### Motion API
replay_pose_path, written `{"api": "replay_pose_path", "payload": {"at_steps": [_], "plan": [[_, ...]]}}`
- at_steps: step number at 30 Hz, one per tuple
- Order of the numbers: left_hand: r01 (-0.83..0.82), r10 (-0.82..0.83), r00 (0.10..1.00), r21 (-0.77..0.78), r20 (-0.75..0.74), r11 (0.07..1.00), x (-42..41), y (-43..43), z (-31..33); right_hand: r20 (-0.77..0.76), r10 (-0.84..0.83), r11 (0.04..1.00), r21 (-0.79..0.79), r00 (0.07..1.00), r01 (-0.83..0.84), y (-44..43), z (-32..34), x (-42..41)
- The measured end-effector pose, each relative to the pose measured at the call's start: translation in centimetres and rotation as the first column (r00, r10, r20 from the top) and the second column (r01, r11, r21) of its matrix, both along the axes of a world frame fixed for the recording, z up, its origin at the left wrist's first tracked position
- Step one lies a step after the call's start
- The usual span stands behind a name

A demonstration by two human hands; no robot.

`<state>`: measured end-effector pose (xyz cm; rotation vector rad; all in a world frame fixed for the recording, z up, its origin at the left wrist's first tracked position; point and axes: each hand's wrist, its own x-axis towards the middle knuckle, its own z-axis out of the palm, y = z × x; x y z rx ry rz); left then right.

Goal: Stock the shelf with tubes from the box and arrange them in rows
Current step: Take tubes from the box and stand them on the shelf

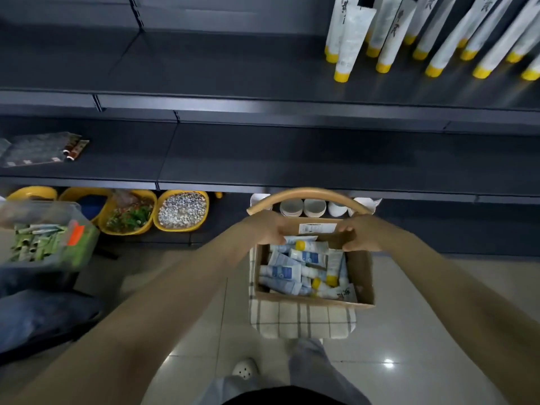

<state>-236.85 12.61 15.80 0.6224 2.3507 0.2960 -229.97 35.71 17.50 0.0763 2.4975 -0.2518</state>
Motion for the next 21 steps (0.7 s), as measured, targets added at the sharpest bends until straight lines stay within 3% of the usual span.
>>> {"api": "replay_pose_path", "payload": {"at_steps": [5,13,21], "plan": [[-0.118,0.115,0.992,0.036,0.059,0.992,-0.5,2.8,-6.0,0.051,-0.03,0.997,-0.072,0.998,0.034,3.8,-5.5,-1.7],[-0.136,0.137,0.99,-0.049,0.026,0.99,-1.0,7.0,-18.4,0.12,-0.048,0.982,-0.179,0.992,0.069,6.7,-16.7,-4.6],[-0.166,0.165,0.986,0.084,0.017,0.983,-5.1,10.6,-30.1,0.227,-0.265,0.947,-0.12,0.937,0.297,8.3,-29.1,-6.4]]}}
